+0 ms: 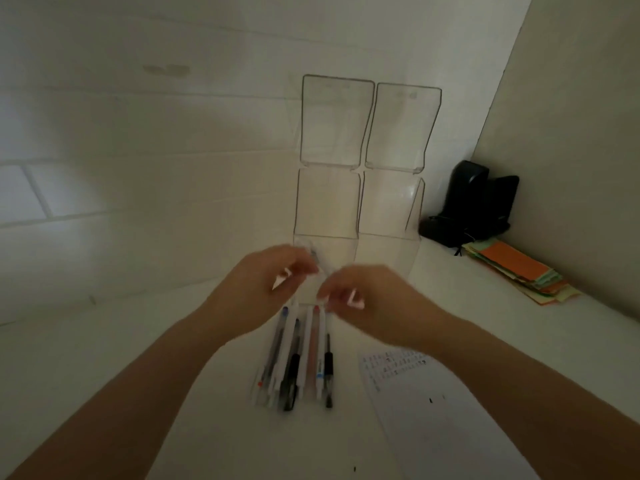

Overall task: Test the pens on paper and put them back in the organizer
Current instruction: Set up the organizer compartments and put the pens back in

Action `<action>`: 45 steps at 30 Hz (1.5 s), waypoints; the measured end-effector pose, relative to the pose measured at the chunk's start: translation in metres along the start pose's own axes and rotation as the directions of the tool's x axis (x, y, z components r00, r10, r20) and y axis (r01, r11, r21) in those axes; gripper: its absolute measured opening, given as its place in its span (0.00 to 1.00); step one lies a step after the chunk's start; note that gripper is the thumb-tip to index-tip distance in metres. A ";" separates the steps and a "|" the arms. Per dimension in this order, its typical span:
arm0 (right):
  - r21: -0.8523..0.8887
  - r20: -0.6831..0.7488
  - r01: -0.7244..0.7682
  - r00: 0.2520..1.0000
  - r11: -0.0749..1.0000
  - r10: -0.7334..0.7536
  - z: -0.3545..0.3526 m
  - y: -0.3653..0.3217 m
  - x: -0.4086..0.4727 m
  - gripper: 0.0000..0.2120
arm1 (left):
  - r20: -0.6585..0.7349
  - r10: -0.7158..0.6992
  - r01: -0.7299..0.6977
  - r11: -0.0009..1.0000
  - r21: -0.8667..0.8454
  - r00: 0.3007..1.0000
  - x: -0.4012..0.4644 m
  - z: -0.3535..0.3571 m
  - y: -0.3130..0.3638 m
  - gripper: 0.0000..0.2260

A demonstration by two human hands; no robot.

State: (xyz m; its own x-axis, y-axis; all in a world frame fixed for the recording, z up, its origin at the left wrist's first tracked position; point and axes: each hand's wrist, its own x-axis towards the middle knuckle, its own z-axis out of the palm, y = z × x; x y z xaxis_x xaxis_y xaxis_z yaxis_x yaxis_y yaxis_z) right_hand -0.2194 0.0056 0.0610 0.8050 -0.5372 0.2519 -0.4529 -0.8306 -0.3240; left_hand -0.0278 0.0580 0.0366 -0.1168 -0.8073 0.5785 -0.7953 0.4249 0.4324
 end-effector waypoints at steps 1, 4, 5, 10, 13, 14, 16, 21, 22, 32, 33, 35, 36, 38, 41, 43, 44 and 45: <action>-0.076 0.139 0.040 0.990 0.996 -0.029 0.014 0.000 -0.008 0.09 | 0.116 -0.016 0.013 1.000 0.023 0.993 -0.013 0.003 -0.007 0.09; -0.177 0.316 0.131 0.946 0.975 -0.070 0.049 -0.004 -0.022 0.12 | 0.369 -0.111 0.083 0.992 0.090 0.923 -0.045 0.015 -0.025 0.09; -0.169 0.326 0.142 0.942 0.975 -0.081 0.057 -0.005 -0.025 0.14 | 0.390 -0.127 0.108 0.992 0.071 0.912 -0.053 0.018 -0.027 0.09; -0.235 0.359 0.173 0.930 0.956 -0.080 0.058 -0.003 -0.033 0.16 | 0.392 -0.120 0.138 0.990 -0.017 0.912 -0.065 0.023 -0.024 0.13; -0.284 0.387 0.184 0.920 0.941 -0.063 0.056 -0.006 -0.037 0.16 | 0.458 -0.111 0.144 0.989 -0.037 0.882 -0.069 0.026 -0.021 0.11; -0.314 0.404 0.210 0.912 0.926 -0.070 0.056 -0.007 -0.038 0.16 | 0.479 -0.099 0.132 0.991 -0.035 0.872 -0.071 0.026 -0.020 0.11; -0.371 0.429 0.286 0.897 0.884 -0.110 0.058 -0.006 -0.038 0.18 | 0.503 -0.076 0.094 0.996 -0.009 0.861 -0.075 0.027 -0.019 0.12; -0.412 0.416 0.467 0.860 0.782 -0.295 0.068 0.004 -0.041 0.13 | 0.479 -0.013 -0.123 0.960 0.251 0.878 -0.073 0.024 -0.018 0.12; -0.410 0.395 0.480 0.860 0.775 -0.323 0.069 0.006 -0.041 0.13 | 0.459 0.034 -0.204 0.923 0.326 0.888 -0.072 0.024 -0.017 0.14; 0.032 -0.099 0.108 0.990 0.994 -0.105 0.051 0.019 -0.045 0.08 | 0.520 0.312 -0.521 0.790 0.322 0.795 -0.072 0.027 -0.015 0.09; 0.111 -0.184 0.064 0.982 0.992 -0.043 0.046 0.017 -0.044 0.07 | 0.516 0.324 -0.534 0.777 0.334 0.793 -0.071 0.028 -0.014 0.09; 0.260 -0.325 0.004 0.942 0.966 0.083 0.034 0.012 -0.039 0.06 | 0.513 0.313 -0.522 0.784 0.336 0.799 -0.069 0.031 -0.012 0.08; 0.329 -0.385 -0.004 0.912 0.944 0.139 0.027 0.009 -0.036 0.06 | 0.512 0.307 -0.512 0.795 0.325 0.802 -0.068 0.033 -0.011 0.08; 0.455 -0.499 0.037 0.838 0.890 0.220 0.014 0.005 -0.029 0.08 | 0.519 0.321 -0.521 0.798 0.302 0.792 -0.067 0.036 -0.012 0.08; 0.573 -0.620 0.175 0.731 0.801 0.284 -0.006 -0.002 -0.016 0.09 | 0.523 0.368 -0.573 0.759 0.309 0.769 -0.063 0.040 -0.014 0.07; 0.555 -0.685 0.242 0.676 0.796 0.272 -0.017 -0.007 -0.004 0.09 | 0.495 0.393 -0.588 0.734 0.339 0.775 -0.061 0.042 -0.011 0.07; 0.533 -0.711 0.263 0.654 0.804 0.258 -0.021 -0.009 0.002 0.09 | 0.463 0.402 -0.580 0.734 0.353 0.790 -0.061 0.042 -0.009 0.08; 0.511 -0.726 0.264 0.642 0.818 0.247 -0.024 -0.010 0.009 0.09 | 0.415 0.410 -0.559 0.750 0.354 0.812 -0.061 0.042 -0.008 0.08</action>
State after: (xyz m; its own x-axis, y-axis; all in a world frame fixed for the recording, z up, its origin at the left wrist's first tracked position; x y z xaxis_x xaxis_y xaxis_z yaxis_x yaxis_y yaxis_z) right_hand -0.2171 0.0061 0.0885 0.1262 -0.6565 0.7437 0.0379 -0.7460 -0.6649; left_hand -0.0397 0.0866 -0.0308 -0.6677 -0.6516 0.3599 -0.7415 0.6250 -0.2440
